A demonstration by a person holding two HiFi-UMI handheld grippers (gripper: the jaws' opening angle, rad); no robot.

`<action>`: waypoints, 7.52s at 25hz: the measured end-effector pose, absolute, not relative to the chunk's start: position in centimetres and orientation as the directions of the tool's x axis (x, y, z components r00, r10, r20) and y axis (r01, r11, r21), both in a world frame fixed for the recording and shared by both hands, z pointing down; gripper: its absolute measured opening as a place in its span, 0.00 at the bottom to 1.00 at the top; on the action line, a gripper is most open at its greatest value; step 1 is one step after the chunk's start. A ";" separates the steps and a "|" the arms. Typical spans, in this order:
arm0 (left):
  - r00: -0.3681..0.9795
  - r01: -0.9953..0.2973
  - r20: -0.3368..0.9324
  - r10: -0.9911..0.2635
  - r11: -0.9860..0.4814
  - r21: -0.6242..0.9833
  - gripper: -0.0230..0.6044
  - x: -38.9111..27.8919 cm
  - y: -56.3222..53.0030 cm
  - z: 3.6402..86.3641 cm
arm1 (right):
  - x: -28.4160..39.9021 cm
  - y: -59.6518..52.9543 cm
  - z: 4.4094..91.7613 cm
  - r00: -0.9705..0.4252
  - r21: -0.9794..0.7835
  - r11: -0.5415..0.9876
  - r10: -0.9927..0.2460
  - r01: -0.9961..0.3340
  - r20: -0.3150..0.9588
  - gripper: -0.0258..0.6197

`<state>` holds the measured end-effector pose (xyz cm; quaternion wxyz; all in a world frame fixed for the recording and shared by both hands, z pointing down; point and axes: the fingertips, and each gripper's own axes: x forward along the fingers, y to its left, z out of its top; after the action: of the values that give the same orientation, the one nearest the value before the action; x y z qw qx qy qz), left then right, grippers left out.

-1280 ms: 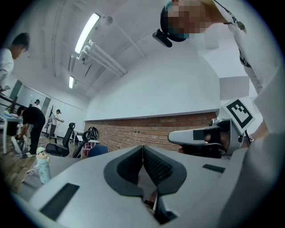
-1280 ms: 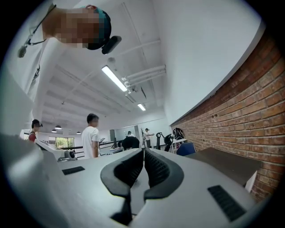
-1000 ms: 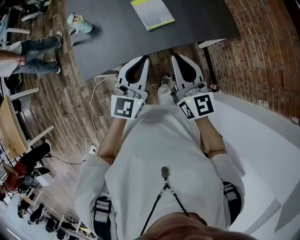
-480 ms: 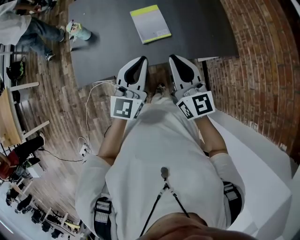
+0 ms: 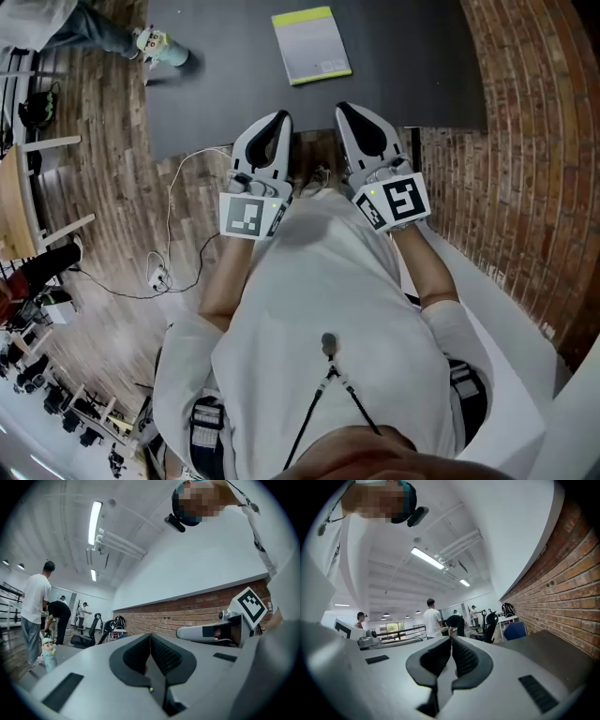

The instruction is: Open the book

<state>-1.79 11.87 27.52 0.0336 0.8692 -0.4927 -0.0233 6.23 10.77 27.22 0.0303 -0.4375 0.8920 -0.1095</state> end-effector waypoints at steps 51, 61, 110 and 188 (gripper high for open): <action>0.533 -0.828 0.032 -0.846 -0.513 0.227 0.07 -10.2 -10.8 35.4 | -4.6 -11.5 42.7 -0.577 -0.257 0.517 -0.721 -0.816 0.383 0.10; 0.517 -0.836 0.040 -0.855 -0.494 0.240 0.07 -9.9 -12.0 37.1 | -4.7 -11.3 51.1 -0.556 -0.267 0.495 -0.647 -0.826 0.521 0.10; 0.505 -0.843 0.069 -0.860 -0.476 0.250 0.07 -10.7 -10.3 38.4 | -4.9 -8.4 67.0 -0.346 -0.097 0.499 -0.436 -0.861 0.831 0.22; 0.439 -0.882 0.069 -0.896 -0.414 0.226 0.07 1.7 -13.1 36.9 | 7.8 -12.2 58.3 -0.555 -0.319 0.501 -0.443 -0.805 0.704 0.10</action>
<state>1.74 -13.06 36.90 0.1147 0.8403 -0.5289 -0.0313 7.84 -12.20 58.32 -0.2789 -0.3804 0.8201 -0.3239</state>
